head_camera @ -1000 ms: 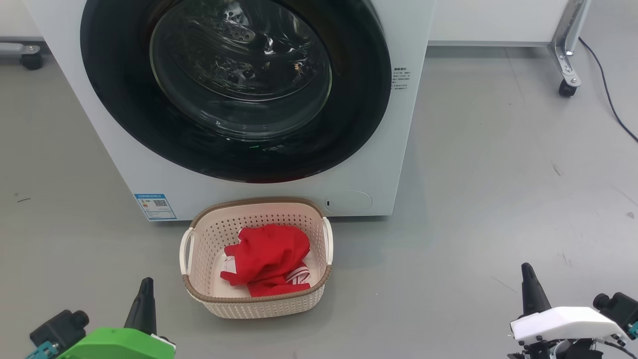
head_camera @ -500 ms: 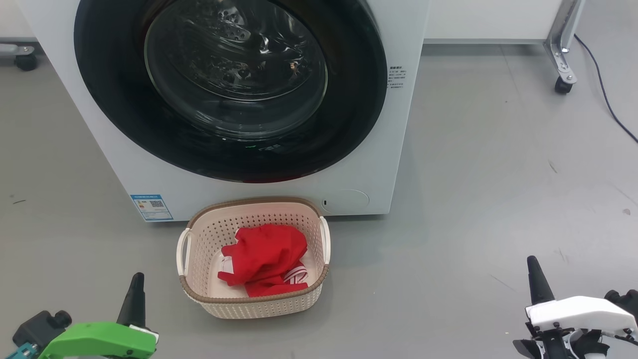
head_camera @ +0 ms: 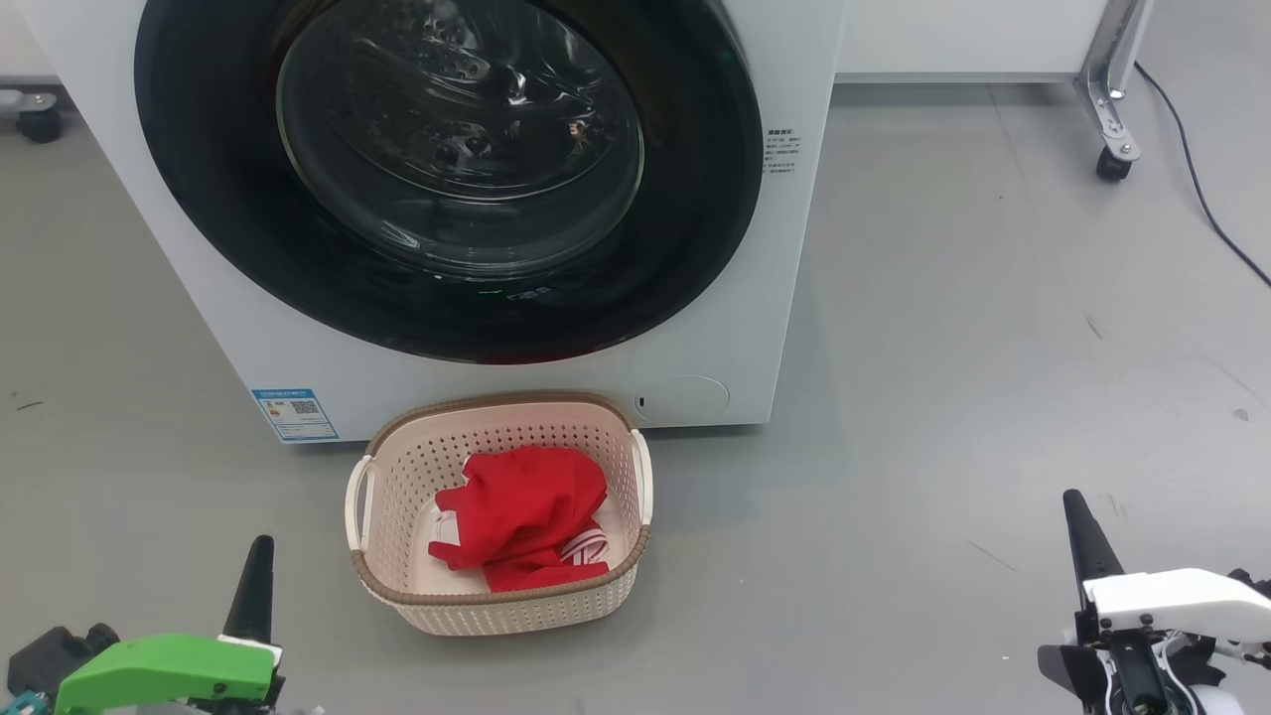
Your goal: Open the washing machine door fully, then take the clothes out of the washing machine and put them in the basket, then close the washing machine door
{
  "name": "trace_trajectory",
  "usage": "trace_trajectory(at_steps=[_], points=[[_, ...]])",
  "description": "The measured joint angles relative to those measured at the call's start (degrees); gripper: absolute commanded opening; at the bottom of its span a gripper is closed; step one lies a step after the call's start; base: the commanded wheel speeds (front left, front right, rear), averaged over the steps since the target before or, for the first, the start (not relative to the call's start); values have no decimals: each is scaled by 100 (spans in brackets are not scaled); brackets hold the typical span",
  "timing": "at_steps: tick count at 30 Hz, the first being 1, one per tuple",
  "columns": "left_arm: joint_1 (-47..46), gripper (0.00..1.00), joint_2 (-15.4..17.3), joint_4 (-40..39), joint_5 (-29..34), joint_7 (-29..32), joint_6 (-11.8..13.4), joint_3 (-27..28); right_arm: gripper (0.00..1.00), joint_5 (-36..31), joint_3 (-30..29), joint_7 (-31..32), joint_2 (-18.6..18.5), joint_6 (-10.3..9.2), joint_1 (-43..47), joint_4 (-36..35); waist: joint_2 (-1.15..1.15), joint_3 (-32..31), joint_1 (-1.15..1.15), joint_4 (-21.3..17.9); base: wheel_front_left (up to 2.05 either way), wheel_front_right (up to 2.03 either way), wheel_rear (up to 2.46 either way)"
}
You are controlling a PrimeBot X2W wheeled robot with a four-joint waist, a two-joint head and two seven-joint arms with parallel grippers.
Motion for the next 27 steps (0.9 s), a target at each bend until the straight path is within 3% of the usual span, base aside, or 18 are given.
trace_trajectory(at_steps=[19,27], points=[[-236,0,-30,127,-1510,348,-194,349,0,1518,-271,326,-87,120,-344,152,0,22,0,-80,0,0,0],[-241,0,-33,162,-1642,357,-194,357,0,1563,-290,349,-94,124,-400,181,0,21,0,-81,0,0,0]])
